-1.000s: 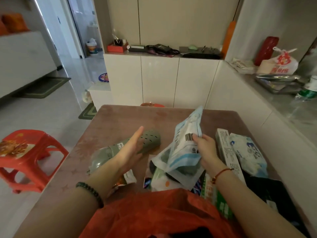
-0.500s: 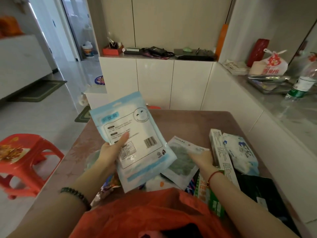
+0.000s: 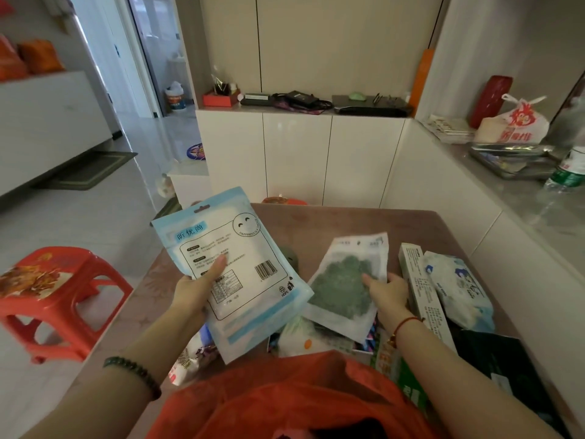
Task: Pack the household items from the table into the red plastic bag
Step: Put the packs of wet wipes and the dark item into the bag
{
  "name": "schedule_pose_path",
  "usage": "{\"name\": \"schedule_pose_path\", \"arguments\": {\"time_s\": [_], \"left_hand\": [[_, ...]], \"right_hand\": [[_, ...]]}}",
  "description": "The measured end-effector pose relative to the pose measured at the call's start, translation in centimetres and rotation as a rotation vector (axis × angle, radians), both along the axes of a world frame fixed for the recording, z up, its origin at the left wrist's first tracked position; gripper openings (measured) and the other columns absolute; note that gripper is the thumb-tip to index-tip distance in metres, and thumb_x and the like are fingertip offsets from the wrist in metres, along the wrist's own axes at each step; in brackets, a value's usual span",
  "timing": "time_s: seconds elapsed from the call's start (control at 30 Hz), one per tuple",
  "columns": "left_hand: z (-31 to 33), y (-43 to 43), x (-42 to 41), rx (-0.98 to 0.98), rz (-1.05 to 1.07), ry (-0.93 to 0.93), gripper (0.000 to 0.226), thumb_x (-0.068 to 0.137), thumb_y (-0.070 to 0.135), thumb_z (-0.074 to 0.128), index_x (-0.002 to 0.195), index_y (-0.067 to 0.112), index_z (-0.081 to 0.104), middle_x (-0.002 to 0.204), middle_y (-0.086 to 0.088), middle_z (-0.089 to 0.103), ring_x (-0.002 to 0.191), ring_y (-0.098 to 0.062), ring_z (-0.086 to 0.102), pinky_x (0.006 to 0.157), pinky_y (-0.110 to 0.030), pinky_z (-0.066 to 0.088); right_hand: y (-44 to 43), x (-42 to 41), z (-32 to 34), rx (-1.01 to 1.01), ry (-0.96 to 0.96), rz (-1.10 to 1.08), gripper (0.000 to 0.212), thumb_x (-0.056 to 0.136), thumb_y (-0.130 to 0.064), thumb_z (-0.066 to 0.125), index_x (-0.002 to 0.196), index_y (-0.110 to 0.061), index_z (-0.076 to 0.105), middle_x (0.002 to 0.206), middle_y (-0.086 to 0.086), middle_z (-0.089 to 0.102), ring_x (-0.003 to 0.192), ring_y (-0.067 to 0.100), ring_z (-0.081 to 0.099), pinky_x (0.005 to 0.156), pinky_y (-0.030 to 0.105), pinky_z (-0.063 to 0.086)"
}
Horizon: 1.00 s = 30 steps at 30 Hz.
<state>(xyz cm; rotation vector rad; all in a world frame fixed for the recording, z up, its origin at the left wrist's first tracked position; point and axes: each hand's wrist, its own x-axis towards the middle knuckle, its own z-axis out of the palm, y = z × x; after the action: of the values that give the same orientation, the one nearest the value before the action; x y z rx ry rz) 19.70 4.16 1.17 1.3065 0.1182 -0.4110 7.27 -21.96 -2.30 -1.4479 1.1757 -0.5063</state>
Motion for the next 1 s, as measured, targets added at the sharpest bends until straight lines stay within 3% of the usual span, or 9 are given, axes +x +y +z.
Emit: {"name": "schedule_pose_path", "arguments": {"time_s": [0.23,0.37,0.53,0.63,0.7,0.77,0.83,0.9,1.0], "left_hand": [[3.3,0.0,-1.6,0.006,0.037,-0.119,0.01,0.082,0.018,0.066,0.09,0.014,0.062,0.084,-0.001,0.069,0.071,-0.014,0.068,0.054,-0.027,0.058],[5.1,-1.1,-3.5,0.009,-0.072,-0.176,0.008,0.082,0.022,0.066,0.089,0.018,0.065,0.083,0.002,0.073,0.076,-0.014,0.07,0.07,-0.031,0.059],[8.4,-2.2,-7.0,-0.109,-0.409,-0.153,0.017,0.092,0.018,0.052,0.084,0.011,0.066,0.078,-0.007,0.071,0.067,-0.019,0.068,0.058,-0.026,0.059],[10.7,-1.6,-8.8,-0.259,-0.596,-0.094,0.059,0.086,0.064,0.018,0.095,0.026,0.063,0.085,0.006,0.075,0.076,-0.009,0.071,0.066,-0.024,0.059],[11.9,-0.7,-10.0,-0.338,-0.655,-0.066,0.065,0.069,0.073,0.026,0.094,0.031,0.068,0.089,0.006,0.076,0.082,-0.01,0.072,0.068,-0.025,0.059],[12.1,-0.2,-10.7,-0.332,-0.677,-0.101,0.037,0.076,0.05,0.061,0.097,0.022,0.071,0.098,-0.003,0.076,0.085,-0.015,0.072,0.067,-0.027,0.059],[12.5,0.4,-11.5,-0.23,-0.577,-0.144,0.033,0.074,0.011,0.068,0.107,0.011,0.066,0.104,-0.01,0.073,0.083,-0.019,0.072,0.068,-0.029,0.06],[12.7,1.3,-12.2,-0.217,-0.51,-0.15,0.045,0.068,0.003,0.067,0.113,0.007,0.062,0.103,-0.012,0.072,0.083,-0.022,0.072,0.072,-0.032,0.06],[13.2,2.9,-13.6,-0.245,-0.527,-0.199,0.04,0.069,0.005,0.069,0.108,0.009,0.064,0.102,-0.012,0.072,0.089,-0.026,0.07,0.078,-0.037,0.059]], "right_hand": [[1.9,-2.0,11.4,-0.372,-0.378,0.095,0.019,0.084,-0.007,0.064,0.103,-0.009,0.063,0.089,0.0,0.062,0.084,0.018,0.059,0.074,0.027,0.046],[3.2,-2.6,16.3,-0.216,-0.595,0.238,0.015,0.082,-0.004,0.065,0.086,-0.018,0.063,0.089,-0.001,0.067,0.087,0.02,0.065,0.084,0.035,0.053],[6.6,-1.4,17.1,-0.252,-0.363,0.403,0.025,0.081,-0.01,0.068,0.104,-0.004,0.064,0.112,0.015,0.067,0.104,0.029,0.063,0.096,0.046,0.049],[8.1,-1.4,16.7,-0.443,-0.248,0.383,0.042,0.081,-0.02,0.068,0.117,0.0,0.059,0.117,0.016,0.064,0.108,0.03,0.06,0.095,0.044,0.049],[8.7,-1.7,17.0,-0.532,-0.248,0.372,0.031,0.082,-0.016,0.066,0.109,0.0,0.063,0.108,0.016,0.067,0.099,0.029,0.063,0.086,0.036,0.051],[9.5,-2.3,17.5,-0.611,-0.267,0.382,0.023,0.083,-0.015,0.066,0.1,0.001,0.064,0.096,0.014,0.069,0.088,0.027,0.064,0.077,0.035,0.052],[10.2,-3.3,18.5,-0.637,-0.315,0.413,0.024,0.08,-0.018,0.068,0.096,-0.001,0.064,0.088,0.008,0.066,0.078,0.019,0.062,0.071,0.032,0.05],[10.2,-4.6,19.4,-0.598,-0.296,0.423,0.051,0.073,-0.033,0.075,0.116,-0.013,0.056,0.113,0.005,0.06,0.099,0.017,0.059,0.086,0.035,0.05],[10.5,-8.3,20.8,-0.158,-0.25,0.666,0.107,0.05,-0.05,0.082,0.14,-0.022,0.033,0.138,0.004,0.048,0.121,0.022,0.052,0.099,0.044,0.047]]}}
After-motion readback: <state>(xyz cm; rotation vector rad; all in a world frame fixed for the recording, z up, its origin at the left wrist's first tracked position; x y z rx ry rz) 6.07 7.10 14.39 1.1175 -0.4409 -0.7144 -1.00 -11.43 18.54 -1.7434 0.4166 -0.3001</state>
